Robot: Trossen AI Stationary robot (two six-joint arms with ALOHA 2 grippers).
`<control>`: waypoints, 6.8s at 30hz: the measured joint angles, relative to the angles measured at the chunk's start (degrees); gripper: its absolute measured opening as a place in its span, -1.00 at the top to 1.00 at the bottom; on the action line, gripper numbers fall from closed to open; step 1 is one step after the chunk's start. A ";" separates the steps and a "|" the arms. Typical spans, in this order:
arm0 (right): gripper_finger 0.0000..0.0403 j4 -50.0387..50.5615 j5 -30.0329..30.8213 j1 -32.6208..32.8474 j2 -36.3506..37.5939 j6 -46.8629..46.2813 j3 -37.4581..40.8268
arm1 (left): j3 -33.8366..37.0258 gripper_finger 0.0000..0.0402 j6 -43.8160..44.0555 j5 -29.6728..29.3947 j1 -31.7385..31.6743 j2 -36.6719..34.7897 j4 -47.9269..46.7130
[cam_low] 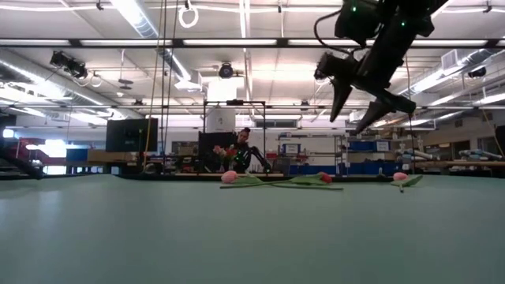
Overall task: Sort flowers into vase by color
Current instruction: Put the right pink tulip into the transparent flower vase
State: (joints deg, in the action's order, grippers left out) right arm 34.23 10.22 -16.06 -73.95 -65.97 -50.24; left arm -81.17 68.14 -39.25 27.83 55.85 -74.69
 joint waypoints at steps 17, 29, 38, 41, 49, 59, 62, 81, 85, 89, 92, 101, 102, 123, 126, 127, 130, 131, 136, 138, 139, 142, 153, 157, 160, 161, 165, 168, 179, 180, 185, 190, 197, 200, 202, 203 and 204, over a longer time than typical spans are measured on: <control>-0.33 9.30 -12.84 -13.45 0.00 16.59 0.00 | 0.04 -0.15 -16.80 15.72 -28.91 15.84 17.28; -0.32 13.90 -2.55 -19.79 0.00 15.19 1.32 | 0.04 -0.15 -26.35 25.54 -38.57 28.75 22.38; -0.14 6.70 -7.12 -28.51 0.00 5.53 11.17 | 0.04 -0.15 -41.58 37.22 -48.52 37.10 22.66; -0.07 3.94 -6.52 -30.13 -0.02 2.10 13.83 | 0.04 -0.15 -47.71 40.55 -51.45 38.72 22.66; 0.07 -3.08 -6.68 -32.90 -1.32 -2.45 16.47 | 0.04 -0.15 -60.42 46.10 -59.66 39.80 22.67; 0.28 -0.89 -5.97 -32.27 -11.44 -1.95 12.07 | 0.04 -0.15 -64.63 50.96 -68.22 39.80 26.00; 0.48 1.17 -4.45 -31.86 -12.07 -0.71 10.52 | 0.04 -0.15 -65.55 51.08 -68.29 39.80 26.74; 0.98 -8.23 -9.17 -26.09 0.28 6.19 9.94 | 0.04 -0.15 -68.20 55.99 -67.78 39.80 24.30; 0.99 -21.66 -13.69 -23.58 3.31 16.05 9.91 | 0.04 -0.15 -64.66 63.68 -64.41 39.80 28.77; 0.99 -32.73 -17.70 -20.04 5.01 22.64 9.86 | 0.04 -0.15 -61.86 66.74 -58.23 39.78 38.87; 0.99 -37.08 -18.96 -16.73 6.25 26.87 9.86 | 0.04 -0.15 -59.28 65.31 -53.74 39.78 50.23; 1.00 -46.40 -14.82 -6.53 9.18 36.20 9.86 | 0.04 -0.15 -48.41 50.73 -46.02 39.78 70.15; 1.00 -48.52 -14.38 -5.69 9.43 37.33 9.86 | 0.04 -0.15 -47.84 50.35 -45.62 39.78 70.32; 1.00 -53.19 -14.01 -0.37 9.32 49.30 9.81 | 0.07 0.21 -44.14 37.42 -39.82 39.72 78.02; 1.00 -52.40 -12.91 -0.37 9.33 49.31 9.84 | 0.04 0.26 -46.32 37.40 -39.82 39.69 78.88; 1.00 -52.36 -12.70 -0.37 9.33 49.31 9.84 | 0.04 0.30 -46.73 37.37 -39.82 39.69 78.84; 1.00 -52.42 -12.57 -0.41 9.33 49.29 9.84 | 0.04 0.52 -46.80 37.30 -39.84 39.69 78.42; 0.99 -52.39 -12.43 -0.42 9.33 49.24 9.84 | 0.04 0.62 -46.82 37.30 -39.89 39.69 78.21; 0.85 -52.24 -11.88 -0.41 9.35 47.29 9.81 | 0.04 0.93 -49.22 37.81 -40.30 38.50 75.71; 0.72 -51.37 -10.76 -0.42 9.35 46.05 9.81 | 0.07 0.94 -50.22 37.94 -40.47 36.97 72.33; 0.64 -50.90 -10.02 -0.57 9.35 45.34 9.81 | 0.06 0.94 -51.30 38.06 -40.46 35.92 71.03; 0.42 -48.14 -8.28 -0.95 9.55 41.10 9.81 | 0.02 0.95 -54.96 38.02 -39.84 30.76 60.32; 0.17 -39.49 -9.44 -1.66 9.44 34.37 9.84 | -0.02 0.87 -55.13 44.84 -24.80 8.40 28.12; 0.17 -39.51 -11.47 -1.13 9.44 32.95 9.84 | -0.04 0.81 -45.01 43.92 -18.36 4.14 23.56; 0.17 -39.46 -11.78 0.24 9.44 32.98 9.84 | -0.02 0.86 -40.70 39.92 -14.06 2.89 21.27; 0.17 -39.46 -11.69 0.79 9.44 33.01 9.84 | -0.01 0.89 -40.02 38.53 -12.91 2.59 19.79; 0.17 -39.73 -9.34 3.51 9.44 33.09 10.62 | 0.02 0.96 -37.00 36.92 -9.46 0.99 12.92; 0.17 -39.56 -6.85 5.96 9.40 29.57 11.94 | 0.04 0.94 -35.96 36.45 -6.70 -0.02 9.12; 0.17 -40.10 9.42 14.60 9.40 18.39 13.49 | 0.08 0.93 -39.68 31.16 1.84 -6.23 7.68; 0.17 -40.13 10.18 14.96 9.40 17.49 13.49 | 0.48 0.93 -39.69 29.83 3.12 -7.16 8.24; 0.17 -40.12 14.67 17.40 9.40 12.00 13.49 | 11.10 0.94 -39.15 26.84 8.62 -14.90 13.03; 0.17 -40.10 20.46 21.05 9.40 7.49 13.49 | 24.16 0.94 -39.21 26.86 10.89 -22.80 25.67; 0.17 -39.14 22.97 23.52 9.40 0.06 13.49 | 30.42 0.94 -38.19 33.74 16.30 -30.20 32.04; 0.17 -37.63 23.22 24.34 9.40 -3.08 13.46 | 30.42 0.94 -38.89 35.15 18.76 -32.59 32.08; 0.17 -36.75 23.54 24.94 9.40 -4.95 13.46 | 30.42 0.94 -40.04 35.44 19.93 -34.02 32.12; 0.17 -36.65 23.97 25.26 9.40 -5.83 13.46 | 30.40 0.94 -41.03 35.50 20.41 -34.53 32.13; 0.17 -36.64 24.68 25.59 9.40 -6.79 13.46 | 30.40 0.94 -42.04 35.50 20.75 -34.85 32.13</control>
State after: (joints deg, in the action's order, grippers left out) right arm -2.42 34.90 9.53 -64.55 -72.76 -36.77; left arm -50.76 26.10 -3.75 48.58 21.01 -42.57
